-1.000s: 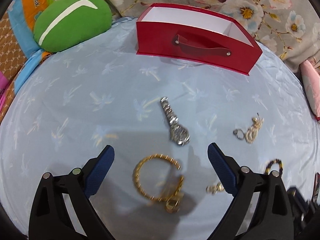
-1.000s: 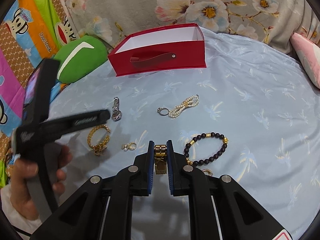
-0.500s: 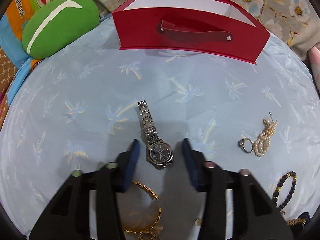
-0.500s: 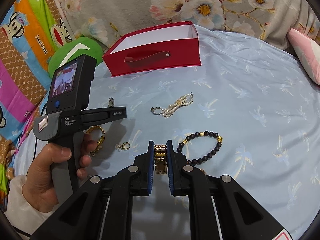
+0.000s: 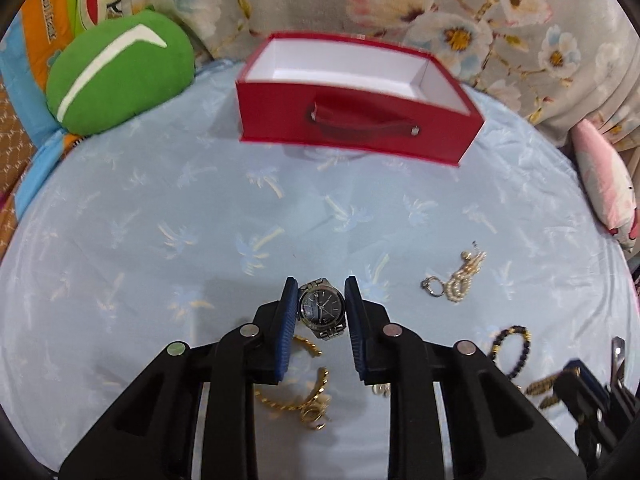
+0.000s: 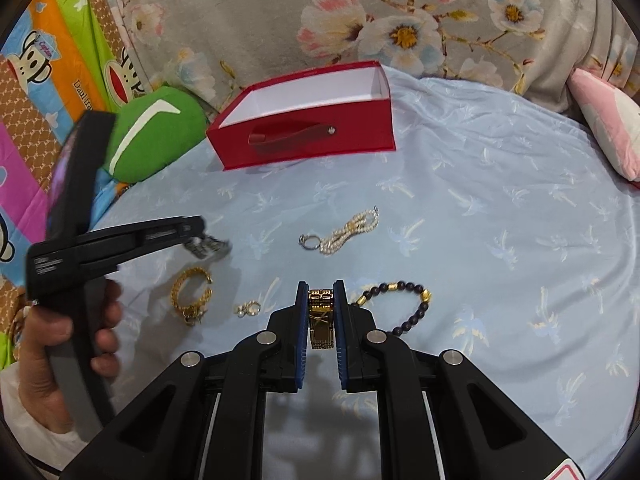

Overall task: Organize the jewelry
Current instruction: 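Carry both held watches over the open red box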

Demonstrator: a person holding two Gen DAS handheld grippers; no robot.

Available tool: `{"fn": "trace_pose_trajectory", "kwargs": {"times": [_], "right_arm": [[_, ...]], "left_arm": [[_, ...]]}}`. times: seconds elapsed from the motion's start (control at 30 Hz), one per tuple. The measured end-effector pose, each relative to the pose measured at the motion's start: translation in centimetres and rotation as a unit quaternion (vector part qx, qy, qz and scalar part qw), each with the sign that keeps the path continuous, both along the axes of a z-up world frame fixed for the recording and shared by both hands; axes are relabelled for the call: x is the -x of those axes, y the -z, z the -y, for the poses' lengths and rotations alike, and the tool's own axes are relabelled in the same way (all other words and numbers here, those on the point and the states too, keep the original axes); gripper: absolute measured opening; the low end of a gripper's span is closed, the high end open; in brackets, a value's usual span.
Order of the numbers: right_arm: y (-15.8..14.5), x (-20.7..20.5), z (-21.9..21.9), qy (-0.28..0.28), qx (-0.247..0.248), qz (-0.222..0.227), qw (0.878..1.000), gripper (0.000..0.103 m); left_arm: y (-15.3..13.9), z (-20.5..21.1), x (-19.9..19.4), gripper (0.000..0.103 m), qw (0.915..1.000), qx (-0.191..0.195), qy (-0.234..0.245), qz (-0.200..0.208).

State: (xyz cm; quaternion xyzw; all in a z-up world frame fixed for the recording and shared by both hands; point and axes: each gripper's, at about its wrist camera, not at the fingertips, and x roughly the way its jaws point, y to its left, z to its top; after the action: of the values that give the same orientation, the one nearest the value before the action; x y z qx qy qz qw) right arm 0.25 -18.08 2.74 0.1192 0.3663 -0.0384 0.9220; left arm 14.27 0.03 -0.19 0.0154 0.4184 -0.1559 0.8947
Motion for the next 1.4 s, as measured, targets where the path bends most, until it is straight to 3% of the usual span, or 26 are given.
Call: {"fn": "trace_pose_trajectory", "kwargs": {"times": [0.27, 0.43, 0.6, 0.77, 1.0, 1.1, 1.23, 1.4], "right_arm": [[-6.8, -0.4, 1.4, 0.0, 0.026, 0.055, 0.998, 0.011], [-12.2, -3.6, 3.0, -0.007, 0.037, 0.102, 0.994, 0.011], [-16.5, -10.0, 4.4, -0.02, 0.037, 0.134, 0.99, 0.011], [-17.4, -18.0, 5.5, -0.034, 0.007, 0.127, 0.991, 0.011], [-14.5, -29.4, 8.4, -0.037, -0.054, 0.099, 0.993, 0.011], [-12.0, -33.2, 9.5, -0.031, -0.07, 0.083, 0.994, 0.011], [-8.0, -38.0, 10.3, -0.023, -0.072, 0.049, 0.996, 0.011], [-4.3, -41.7, 10.1, -0.024, -0.052, 0.011, 0.998, 0.011]], "left_arm": [[-9.6, -4.0, 1.8, 0.023, 0.9954, 0.004, -0.01, 0.096], [-15.2, -4.4, 0.9, 0.023, 0.9897, 0.015, -0.009, 0.142], [-19.6, -2.9, -2.0, 0.023, 0.9822, 0.02, -0.013, 0.187], [-22.1, 0.1, -7.6, 0.023, 0.9789, 0.028, -0.01, 0.202], [-19.9, 4.2, -17.4, 0.023, 0.9856, 0.018, -0.012, 0.168], [-17.4, 5.9, -21.7, 0.023, 0.989, 0.002, -0.016, 0.147], [-12.8, 7.3, -27.5, 0.023, 0.9954, -0.005, -0.027, 0.091], [-8.7, 8.6, -31.2, 0.023, 0.9948, -0.051, -0.047, 0.075]]}}
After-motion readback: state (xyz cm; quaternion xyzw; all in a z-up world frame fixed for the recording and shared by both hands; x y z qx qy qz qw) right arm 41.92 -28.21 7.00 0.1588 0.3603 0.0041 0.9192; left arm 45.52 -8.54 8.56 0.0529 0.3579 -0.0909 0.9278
